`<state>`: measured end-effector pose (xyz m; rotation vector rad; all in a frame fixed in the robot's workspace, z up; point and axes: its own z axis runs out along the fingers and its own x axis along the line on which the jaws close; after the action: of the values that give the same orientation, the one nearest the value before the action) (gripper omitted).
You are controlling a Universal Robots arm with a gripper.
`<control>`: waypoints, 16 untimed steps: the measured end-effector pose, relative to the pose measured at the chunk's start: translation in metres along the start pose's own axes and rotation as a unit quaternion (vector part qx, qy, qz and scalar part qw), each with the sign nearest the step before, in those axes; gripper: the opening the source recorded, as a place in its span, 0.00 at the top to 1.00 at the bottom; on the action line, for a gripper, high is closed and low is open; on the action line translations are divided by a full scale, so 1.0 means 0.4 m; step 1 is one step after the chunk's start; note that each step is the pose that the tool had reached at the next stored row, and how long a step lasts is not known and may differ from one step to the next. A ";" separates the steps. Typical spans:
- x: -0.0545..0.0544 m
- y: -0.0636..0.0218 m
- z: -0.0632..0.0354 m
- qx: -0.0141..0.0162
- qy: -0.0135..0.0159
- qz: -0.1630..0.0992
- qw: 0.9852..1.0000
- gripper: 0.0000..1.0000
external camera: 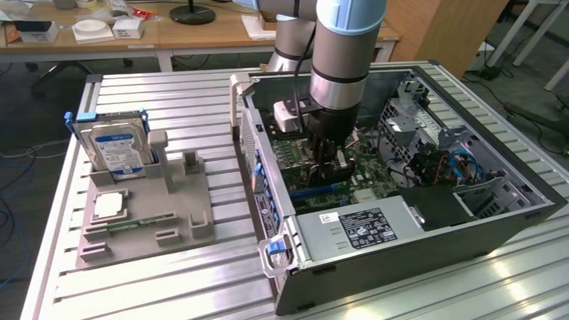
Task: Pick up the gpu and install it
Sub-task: 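Insert the gpu into the slot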
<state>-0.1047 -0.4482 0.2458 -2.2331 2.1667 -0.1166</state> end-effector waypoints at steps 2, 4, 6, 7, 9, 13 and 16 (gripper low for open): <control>0.000 0.000 0.000 0.000 0.000 0.000 1.000 0.73; 0.000 0.000 0.000 0.000 0.000 0.000 1.000 0.73; 0.000 0.000 0.000 0.000 0.000 -0.001 1.000 0.73; 0.000 0.000 0.000 0.000 0.000 -0.002 1.000 0.73; 0.000 0.000 0.000 0.000 0.000 -0.005 1.000 0.73; 0.000 0.000 0.000 0.000 -0.004 -0.005 1.000 0.73; 0.000 0.000 0.000 0.001 -0.016 -0.004 1.000 0.73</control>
<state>-0.1046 -0.4483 0.2459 -2.2262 2.1420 -0.0815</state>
